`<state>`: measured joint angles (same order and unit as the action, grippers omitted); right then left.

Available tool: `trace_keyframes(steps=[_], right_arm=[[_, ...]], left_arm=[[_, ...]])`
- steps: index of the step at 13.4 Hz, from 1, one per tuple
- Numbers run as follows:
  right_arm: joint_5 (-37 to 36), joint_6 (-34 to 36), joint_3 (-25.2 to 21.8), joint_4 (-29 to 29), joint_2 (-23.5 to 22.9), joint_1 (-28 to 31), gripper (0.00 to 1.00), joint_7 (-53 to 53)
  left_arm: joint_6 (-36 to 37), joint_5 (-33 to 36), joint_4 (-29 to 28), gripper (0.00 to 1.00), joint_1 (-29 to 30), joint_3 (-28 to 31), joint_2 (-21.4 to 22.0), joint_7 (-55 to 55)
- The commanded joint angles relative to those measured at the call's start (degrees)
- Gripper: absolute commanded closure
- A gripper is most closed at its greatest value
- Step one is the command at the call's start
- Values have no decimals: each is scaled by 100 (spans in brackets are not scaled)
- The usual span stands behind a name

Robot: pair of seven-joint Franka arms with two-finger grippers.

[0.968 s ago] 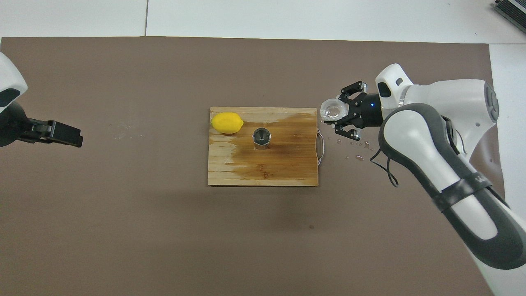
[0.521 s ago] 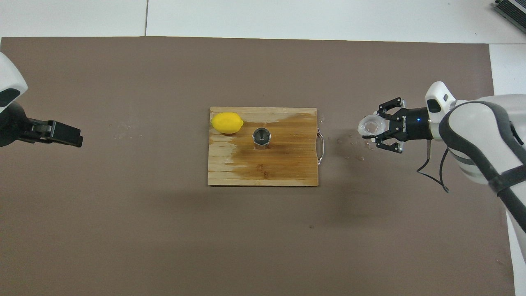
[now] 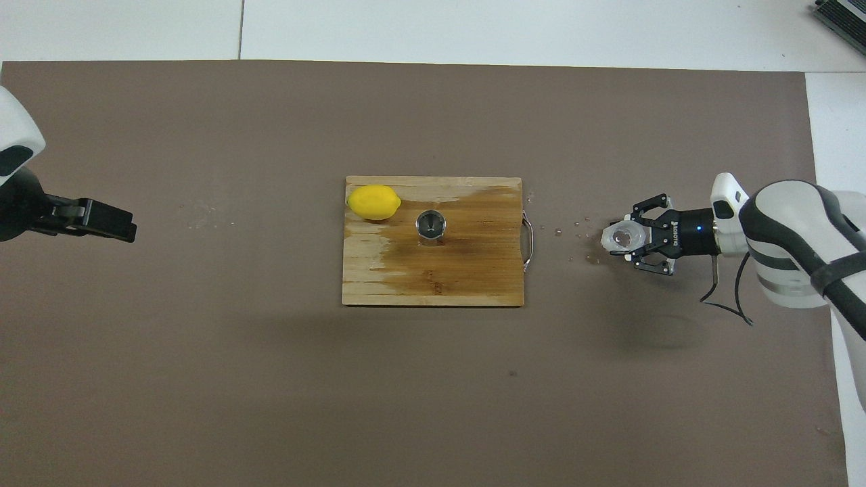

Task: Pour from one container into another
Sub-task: 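Lower the white cup onto the table and open the right gripper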

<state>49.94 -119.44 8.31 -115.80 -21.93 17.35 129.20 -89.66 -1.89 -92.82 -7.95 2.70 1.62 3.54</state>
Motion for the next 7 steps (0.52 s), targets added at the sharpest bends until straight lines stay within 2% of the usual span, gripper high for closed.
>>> trace_keyframes(steps=[1,3,5,7], right_arm=[[174,-18,65,-75,92,14,1,114],[166,-18,48,-66,153,-21,0,-26],[-27,-18,39,-57,555,-144,0,-463],[-727,17,39,-48,934,-250,0,-1375]], left_arm=[[-8,102,-175,0,-14,11,163,-12],[-8,102,-175,0,-14,11,172,-12],[-8,102,-175,0,-14,11,172,-12],[1,102,-175,0,-14,11,172,-12]])
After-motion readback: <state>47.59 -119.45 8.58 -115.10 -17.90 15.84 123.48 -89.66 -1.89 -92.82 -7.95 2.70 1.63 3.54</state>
